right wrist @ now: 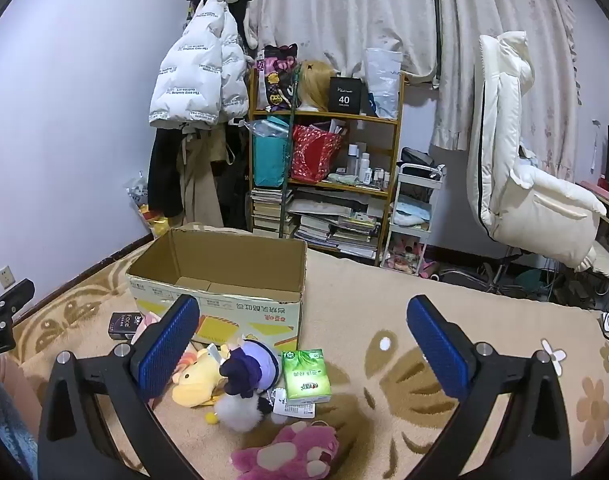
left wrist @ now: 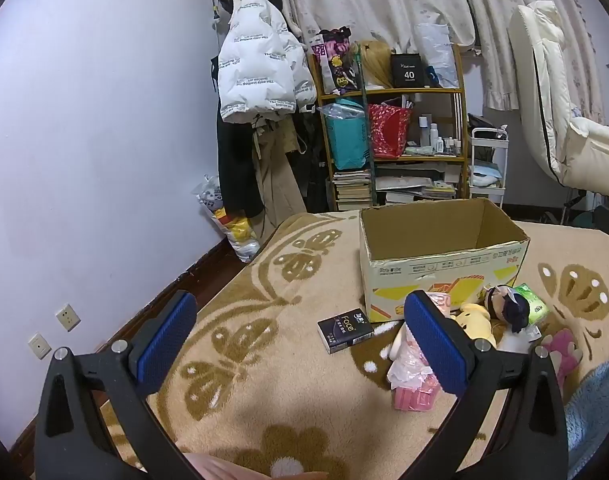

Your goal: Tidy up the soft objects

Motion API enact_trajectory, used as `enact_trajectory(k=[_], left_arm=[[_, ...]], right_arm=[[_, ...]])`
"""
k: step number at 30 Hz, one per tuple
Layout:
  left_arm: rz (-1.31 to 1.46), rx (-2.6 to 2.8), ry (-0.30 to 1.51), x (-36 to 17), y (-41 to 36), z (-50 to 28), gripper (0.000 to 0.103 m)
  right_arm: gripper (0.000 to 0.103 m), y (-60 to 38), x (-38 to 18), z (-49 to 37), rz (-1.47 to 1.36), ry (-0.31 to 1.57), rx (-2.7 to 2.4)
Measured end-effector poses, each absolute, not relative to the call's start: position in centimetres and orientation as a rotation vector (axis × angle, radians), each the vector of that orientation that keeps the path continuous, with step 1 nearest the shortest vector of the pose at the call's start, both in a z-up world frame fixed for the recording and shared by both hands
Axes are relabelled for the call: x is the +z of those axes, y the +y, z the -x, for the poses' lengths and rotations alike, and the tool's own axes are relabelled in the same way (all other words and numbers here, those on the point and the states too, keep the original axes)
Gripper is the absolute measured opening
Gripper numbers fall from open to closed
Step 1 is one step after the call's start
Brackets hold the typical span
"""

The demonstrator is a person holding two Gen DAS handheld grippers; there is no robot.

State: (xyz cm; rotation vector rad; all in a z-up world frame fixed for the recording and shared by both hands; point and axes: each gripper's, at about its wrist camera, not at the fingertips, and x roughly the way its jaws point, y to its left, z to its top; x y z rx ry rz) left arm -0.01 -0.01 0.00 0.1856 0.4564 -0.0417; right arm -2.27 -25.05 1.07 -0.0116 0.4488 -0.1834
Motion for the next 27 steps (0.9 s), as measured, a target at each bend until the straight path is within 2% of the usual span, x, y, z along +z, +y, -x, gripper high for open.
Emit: enact_trajectory(k=[27], left_arm=[[-0.203,-0.041,0.457,-0.01,-0.12,0.08,0.103]], right_arm=[[0.103,-24.77,0.56,2.11,0.011,0.450,-0.173]])
